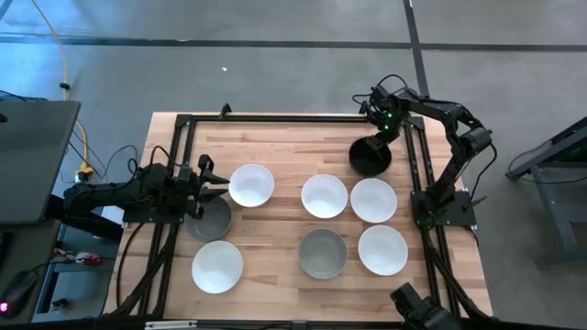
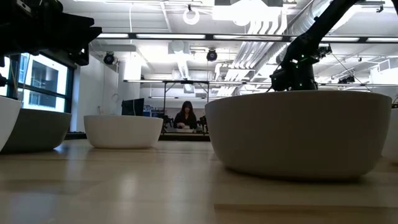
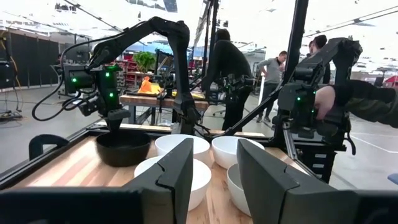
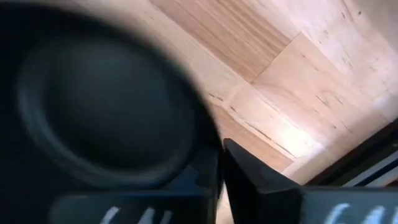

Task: Nest bowls inside each other
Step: Stack the black bowl on top of the top middle white bowl

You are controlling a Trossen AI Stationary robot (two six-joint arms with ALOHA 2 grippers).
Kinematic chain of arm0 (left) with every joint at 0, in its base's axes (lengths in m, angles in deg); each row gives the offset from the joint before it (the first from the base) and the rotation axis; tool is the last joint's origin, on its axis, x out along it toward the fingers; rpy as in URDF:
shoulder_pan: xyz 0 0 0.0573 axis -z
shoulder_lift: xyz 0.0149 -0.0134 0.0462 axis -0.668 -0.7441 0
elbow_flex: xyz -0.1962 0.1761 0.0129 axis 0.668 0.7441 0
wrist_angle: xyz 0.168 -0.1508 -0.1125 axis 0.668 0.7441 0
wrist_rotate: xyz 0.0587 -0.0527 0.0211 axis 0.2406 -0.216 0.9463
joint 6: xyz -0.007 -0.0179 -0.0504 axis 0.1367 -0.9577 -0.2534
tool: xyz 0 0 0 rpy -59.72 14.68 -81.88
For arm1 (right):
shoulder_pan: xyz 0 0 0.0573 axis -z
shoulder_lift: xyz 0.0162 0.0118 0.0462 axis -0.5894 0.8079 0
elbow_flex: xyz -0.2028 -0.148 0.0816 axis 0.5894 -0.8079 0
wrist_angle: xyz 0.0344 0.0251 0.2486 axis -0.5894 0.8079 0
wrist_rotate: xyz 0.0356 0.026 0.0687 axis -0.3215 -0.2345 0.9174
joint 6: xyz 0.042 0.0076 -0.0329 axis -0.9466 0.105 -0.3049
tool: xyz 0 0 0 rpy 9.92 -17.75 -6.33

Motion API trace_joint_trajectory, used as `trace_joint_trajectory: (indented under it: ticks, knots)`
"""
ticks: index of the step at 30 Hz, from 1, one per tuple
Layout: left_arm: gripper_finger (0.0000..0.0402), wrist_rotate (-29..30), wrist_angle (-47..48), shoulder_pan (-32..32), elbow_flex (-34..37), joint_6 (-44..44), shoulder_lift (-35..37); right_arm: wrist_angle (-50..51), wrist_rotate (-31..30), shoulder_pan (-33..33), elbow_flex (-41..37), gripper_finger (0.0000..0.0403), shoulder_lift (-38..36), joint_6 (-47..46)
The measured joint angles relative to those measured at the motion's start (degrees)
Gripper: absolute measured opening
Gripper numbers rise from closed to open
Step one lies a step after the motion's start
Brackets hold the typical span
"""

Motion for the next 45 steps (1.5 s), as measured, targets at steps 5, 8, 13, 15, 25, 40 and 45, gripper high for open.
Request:
trace_joint_trajectory:
  ticks: [5,8,13,15,25,40,45]
  knots:
    - [0.0113,0.0,0.0,0.0,0.0,0.0,0.0,-0.1,-0.1,0.0,0.0,0.0011,0.0,0.0]
    - [0.0113,0.0,0.1,0.0,0.0,0.0,0.0,0.1,-0.1,0.0,0.0,0.0003,0.0,0.0]
    - [0.0113,0.0,0.2,0.0,0.0,0.0,0.0,1.8,-0.1,0.0,1.2,0.0001,0.0,0.0]
    - [0.0113,0.0,0.2,0.0,0.0,0.0,0.0,3.0,-0.1,0.0,2.4,0.0001,0.0,-0.4]
    - [0.0113,0.0,1.9,0.0,0.0,0.0,0.0,7.3,2.1,-2.5,8.0,0.0000,0.0,-1.6]
    - [0.0113,0.0,3.0,0.0,0.0,0.0,0.0,16.9,5.1,-10.2,17.1,0.0000,0.0,-4.5]
    - [0.0113,0.0,3.0,0.0,0.0,0.0,0.0,17.8,5.1,-13.7,20.7,0.0000,0.0,-6.5]
